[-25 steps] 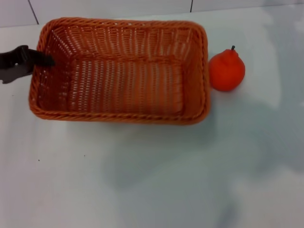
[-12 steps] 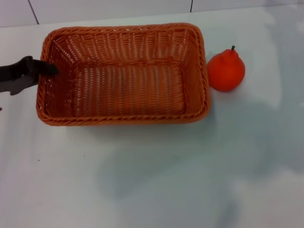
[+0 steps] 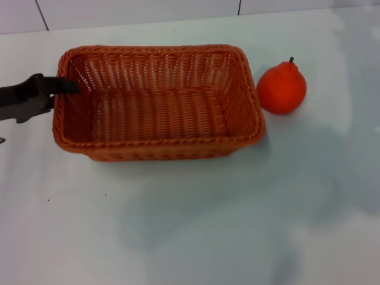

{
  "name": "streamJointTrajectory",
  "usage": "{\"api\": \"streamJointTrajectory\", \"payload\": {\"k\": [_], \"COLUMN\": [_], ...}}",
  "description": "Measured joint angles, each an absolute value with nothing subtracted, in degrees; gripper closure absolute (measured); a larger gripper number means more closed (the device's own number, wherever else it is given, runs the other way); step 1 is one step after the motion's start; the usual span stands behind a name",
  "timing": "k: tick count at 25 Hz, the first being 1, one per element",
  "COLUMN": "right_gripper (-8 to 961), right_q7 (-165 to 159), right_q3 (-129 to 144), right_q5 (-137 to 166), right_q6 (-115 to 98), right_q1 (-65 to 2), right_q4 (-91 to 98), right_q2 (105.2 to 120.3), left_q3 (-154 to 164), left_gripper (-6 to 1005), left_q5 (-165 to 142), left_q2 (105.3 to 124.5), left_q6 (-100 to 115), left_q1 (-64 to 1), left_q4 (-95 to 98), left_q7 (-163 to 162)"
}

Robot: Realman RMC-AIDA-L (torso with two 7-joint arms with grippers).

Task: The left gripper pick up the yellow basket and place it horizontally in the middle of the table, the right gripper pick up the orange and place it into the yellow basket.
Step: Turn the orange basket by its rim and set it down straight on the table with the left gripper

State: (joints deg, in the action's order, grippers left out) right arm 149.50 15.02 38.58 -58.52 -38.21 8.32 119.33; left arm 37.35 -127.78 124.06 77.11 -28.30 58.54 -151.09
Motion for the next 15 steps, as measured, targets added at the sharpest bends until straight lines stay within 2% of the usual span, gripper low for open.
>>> {"api": "streamJointTrajectory", "payload": {"k": [1,12,15], "right_gripper": [-1,-2,0], "right_q7": [149.5,149.36,148.75], "right_q3": [15.0,15.81,18.13], "right_q5": [38.58,39.02,39.16], "right_q6": [-58.48,-58.35,-58.34], "right_q1": [-38.22,-38.37,-38.43], "right_q4": [8.34,8.55,8.64], "right_q2": [119.31,119.26,119.0], "left_q3": [37.35,36.94,36.07], "left_gripper": [759,356,356], "left_q5": [-127.78,-127.98,-127.72], "left_q2": [124.05,123.24,122.21], "left_q6": [77.38,81.47,80.16], "left_q1": [-28.3,-28.1,-27.83], "left_q4": [58.53,58.99,58.0], "left_q7": [-151.14,-149.99,-145.9]}}
